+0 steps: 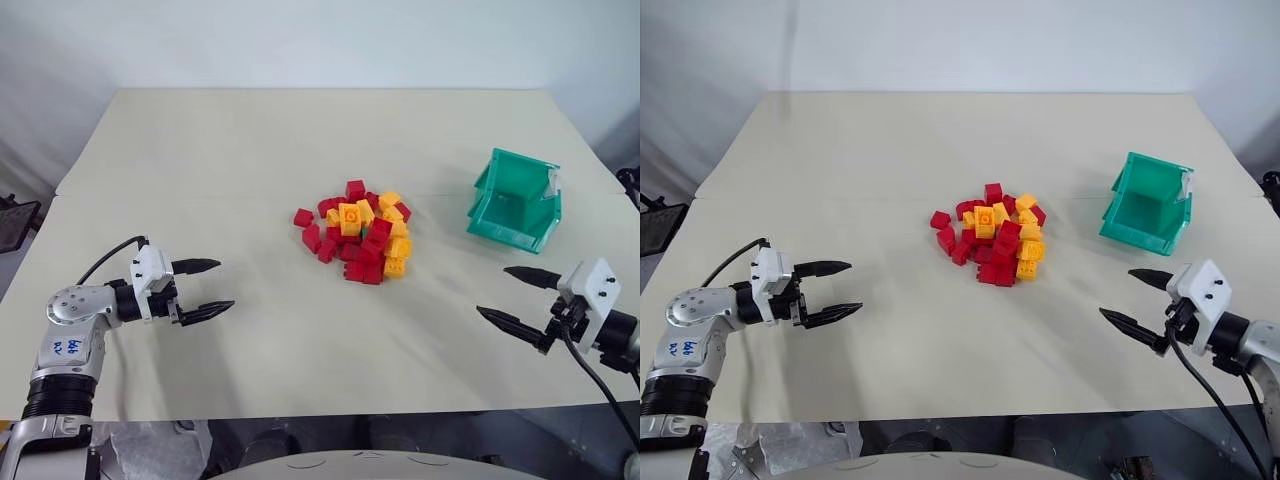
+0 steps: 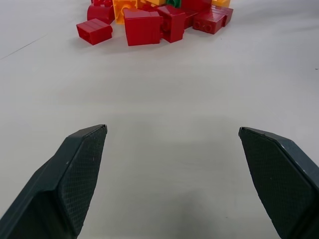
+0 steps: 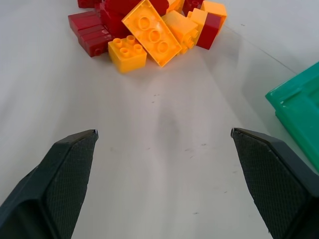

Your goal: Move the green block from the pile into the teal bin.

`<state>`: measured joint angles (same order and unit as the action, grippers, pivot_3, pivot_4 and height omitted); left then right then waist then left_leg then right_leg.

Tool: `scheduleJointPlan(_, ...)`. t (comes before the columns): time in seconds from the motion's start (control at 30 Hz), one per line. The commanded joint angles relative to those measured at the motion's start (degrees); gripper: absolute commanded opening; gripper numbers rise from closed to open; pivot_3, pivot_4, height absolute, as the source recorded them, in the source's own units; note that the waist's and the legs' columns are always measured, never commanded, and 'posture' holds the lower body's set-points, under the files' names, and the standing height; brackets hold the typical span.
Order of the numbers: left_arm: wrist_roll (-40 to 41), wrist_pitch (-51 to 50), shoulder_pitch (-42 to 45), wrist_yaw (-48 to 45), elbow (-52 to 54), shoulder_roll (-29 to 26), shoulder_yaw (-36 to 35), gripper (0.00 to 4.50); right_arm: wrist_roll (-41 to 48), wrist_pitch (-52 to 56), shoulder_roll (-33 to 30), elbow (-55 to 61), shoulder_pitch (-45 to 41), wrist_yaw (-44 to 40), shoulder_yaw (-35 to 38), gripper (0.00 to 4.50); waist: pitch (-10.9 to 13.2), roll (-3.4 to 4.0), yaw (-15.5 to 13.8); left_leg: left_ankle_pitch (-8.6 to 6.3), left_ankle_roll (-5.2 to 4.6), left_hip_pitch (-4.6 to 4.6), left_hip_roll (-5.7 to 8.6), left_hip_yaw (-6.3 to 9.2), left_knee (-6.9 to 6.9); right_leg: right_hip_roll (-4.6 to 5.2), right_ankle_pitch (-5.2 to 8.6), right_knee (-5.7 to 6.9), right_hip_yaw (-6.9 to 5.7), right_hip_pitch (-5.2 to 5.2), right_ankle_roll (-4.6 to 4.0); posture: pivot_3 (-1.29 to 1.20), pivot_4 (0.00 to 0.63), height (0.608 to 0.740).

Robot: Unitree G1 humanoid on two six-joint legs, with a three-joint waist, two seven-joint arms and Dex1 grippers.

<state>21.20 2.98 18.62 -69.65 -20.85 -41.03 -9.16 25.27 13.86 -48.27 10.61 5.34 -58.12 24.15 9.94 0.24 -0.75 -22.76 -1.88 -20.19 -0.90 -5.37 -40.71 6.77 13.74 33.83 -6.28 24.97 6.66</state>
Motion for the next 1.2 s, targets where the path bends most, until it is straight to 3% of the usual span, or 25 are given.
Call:
scheduleJointPlan(0.03,1.15,-0.64,0.58,1.09,1.98,-0.01,-1.43,4.5,0.58,0.32,0.49,1.1,-0.62,1.83,0.95,4.48,0.0,0.0,-0.04,0.0,0.0,0.0,0.0,0.0,-0.02,0.0,0.0,0.01,0.0,0.0,0.0,0.0,0.15,0.74)
scheduleJointPlan(0.33,3.16,-8.2,-0.17,5.95,8.39,1.47,-1.91,4.5,1.77,13.95,2.14,16.21,-1.46,13.69,-2.99,4.48,0.0,0.0,-0.22,-0.01,0.01,-0.01,-0.02,0.01,-0.14,0.0,0.0,0.09,0.02,0.0,0.0,0.0,0.15,0.74)
scheduleJointPlan(0.37,2.48,-7.92,-0.36,6.43,8.69,1.46,-1.56,4.5,2.82,15.81,3.27,19.84,-3.07,15.9,-4.68,4.31,0.0,0.0,-0.22,0.0,0.01,-0.02,-0.02,0.02,-0.15,0.0,0.0,0.09,0.02,0.0,0.0,0.0,0.15,0.74)
scheduleJointPlan(0.43,2.15,-6.76,0.21,5.9,8.19,1.69,-1.04,4.5,8.86,23.77,4.75,27.15,-7.15,19.97,-8.31,3.87,0.0,0.02,0.01,-0.01,0.02,-0.01,-0.02,0.02,-0.17,0.0,0.0,0.11,0.03,0.01,0.0,0.0,0.15,0.74)
scheduleJointPlan(0.6,3.54,-6.09,3.17,3.0,6.32,2.68,-0.84,4.5,15.09,34.4,9.9,32.78,-17.27,27.74,-16.85,2.18,0.0,0.0,0.06,-0.03,0.07,-0.05,-0.08,0.05,-0.23,-0.03,0.03,0.2,0.03,0.08,-0.05,0.0,0.15,0.74)
scheduleJointPlan(0.73,3.23,-3.98,4.87,1.17,4.92,3.44,-0.14,4.5,13.37,37.55,14.54,29.79,-24.39,30.39,-25.89,0.92,0.0,0.0,-0.04,-0.05,0.02,-0.13,0.02,0.04,-0.25,0.0,0.02,0.18,0.02,0.13,-0.05,0.0,0.15,0.74)
scheduleJointPlan(0.83,4.33,-1.9,6.87,-1.69,3.57,4.83,0.33,4.5,7.35,35.73,19.28,21.09,-30.08,31.51,-34.24,0.02,0.0,-0.01,0.23,-0.05,0.02,-0.17,0.18,0.0,-0.25,-0.09,0.02,0.17,-0.01,0.16,-0.05,0.0,0.15,0.74)
scheduleJointPlan(0.97,3.72,-0.93,8.1,-2.7,2.95,5.43,0.79,4.5,-1.88,28.84,23.93,10.25,-34.31,33.71,-39.21,0.02,-0.01,-0.01,1.0,-0.05,0.03,-0.19,0.22,-0.15,-0.27,-0.15,0.03,0.2,-0.07,0.15,-0.05,0.0,0.15,0.74)
scheduleJointPlan(1.2,3.29,-0.19,7.36,-2.5,3.3,5.47,0.77,4.5,-9.38,20.73,27.76,-1.01,-37.0,36.36,-36.67,0.02,-0.01,-0.01,1.62,-0.04,0.06,-0.29,0.2,-0.36,-0.23,-0.17,0.03,0.16,-0.28,0.21,-0.05,0.0,0.15,0.74)
